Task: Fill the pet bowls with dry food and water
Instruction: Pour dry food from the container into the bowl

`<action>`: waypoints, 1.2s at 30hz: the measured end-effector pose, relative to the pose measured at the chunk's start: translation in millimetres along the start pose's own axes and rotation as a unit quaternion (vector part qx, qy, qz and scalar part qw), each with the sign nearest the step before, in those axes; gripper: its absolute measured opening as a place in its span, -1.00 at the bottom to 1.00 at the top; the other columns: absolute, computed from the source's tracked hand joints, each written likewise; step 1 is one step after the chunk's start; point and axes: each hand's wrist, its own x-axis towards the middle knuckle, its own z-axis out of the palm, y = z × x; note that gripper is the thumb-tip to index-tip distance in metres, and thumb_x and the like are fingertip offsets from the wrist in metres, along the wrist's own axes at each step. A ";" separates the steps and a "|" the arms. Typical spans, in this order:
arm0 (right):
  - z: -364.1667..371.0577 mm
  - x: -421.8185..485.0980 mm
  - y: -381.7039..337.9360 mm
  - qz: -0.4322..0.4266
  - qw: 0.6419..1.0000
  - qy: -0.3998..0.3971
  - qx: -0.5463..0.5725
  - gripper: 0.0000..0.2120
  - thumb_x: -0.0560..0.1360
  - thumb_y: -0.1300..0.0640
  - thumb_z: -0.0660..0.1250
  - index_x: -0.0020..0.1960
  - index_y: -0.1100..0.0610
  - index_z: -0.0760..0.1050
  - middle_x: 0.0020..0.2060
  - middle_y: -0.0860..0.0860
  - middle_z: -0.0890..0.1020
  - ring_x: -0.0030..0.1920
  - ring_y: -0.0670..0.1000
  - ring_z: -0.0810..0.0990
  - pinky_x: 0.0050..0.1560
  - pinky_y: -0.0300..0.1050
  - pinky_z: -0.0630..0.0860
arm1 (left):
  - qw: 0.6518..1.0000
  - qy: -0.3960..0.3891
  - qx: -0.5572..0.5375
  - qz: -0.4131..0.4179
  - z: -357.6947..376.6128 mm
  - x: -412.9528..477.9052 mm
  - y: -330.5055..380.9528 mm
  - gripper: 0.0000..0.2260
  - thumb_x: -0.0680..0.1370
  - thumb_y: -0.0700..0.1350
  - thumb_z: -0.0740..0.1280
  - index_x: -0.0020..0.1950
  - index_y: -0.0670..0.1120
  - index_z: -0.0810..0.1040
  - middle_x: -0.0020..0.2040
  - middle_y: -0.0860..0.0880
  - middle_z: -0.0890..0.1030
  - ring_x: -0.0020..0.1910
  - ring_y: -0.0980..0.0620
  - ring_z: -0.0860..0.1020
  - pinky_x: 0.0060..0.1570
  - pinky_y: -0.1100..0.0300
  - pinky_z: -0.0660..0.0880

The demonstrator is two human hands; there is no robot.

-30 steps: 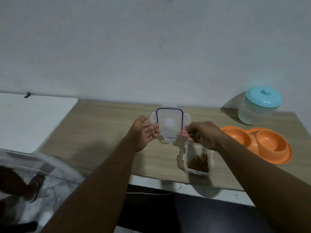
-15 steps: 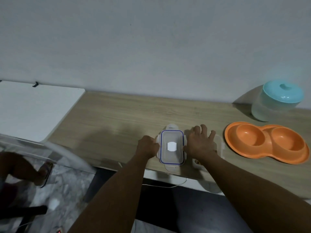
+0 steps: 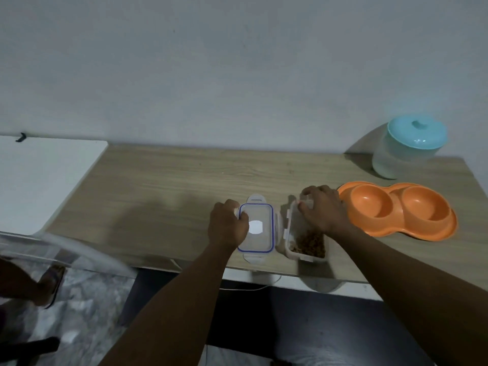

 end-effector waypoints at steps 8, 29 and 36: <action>-20.4 -8.7 47.6 0.064 0.996 -0.030 0.053 -0.83 0.52 0.16 0.33 0.10 0.08 0.58 0.03 0.14 0.69 0.06 0.21 0.63 0.04 0.10 0.58 | 0.964 -0.237 -0.122 -0.009 25.5 -31.0 51.9 -0.65 0.39 0.24 0.47 -0.11 -0.03 0.58 -0.21 -0.02 0.66 -0.21 0.04 0.62 -0.20 0.20 0.50; -147.1 -47.1 98.4 0.181 0.820 -0.036 0.542 -0.72 0.62 -0.02 0.26 0.23 0.12 0.52 0.02 0.18 0.66 -0.02 0.22 0.65 0.09 0.19 0.60 | 0.947 -0.206 -0.208 0.128 33.6 27.2 202.7 -0.91 0.50 -0.20 0.43 -0.13 -0.04 0.72 -0.15 -0.06 0.71 -0.16 -0.03 0.66 -0.15 0.06 0.65; -170.2 -46.3 151.1 0.190 0.809 0.034 0.554 -0.60 0.62 -0.02 0.30 0.29 0.25 0.39 0.20 0.32 0.60 0.13 0.32 0.65 0.12 0.27 0.61 | 0.942 -0.208 -0.223 0.142 79.0 18.4 251.9 -0.86 0.55 -0.16 0.34 -0.05 -0.02 0.71 -0.05 -0.01 0.71 0.00 -0.01 0.65 0.07 -0.02 0.61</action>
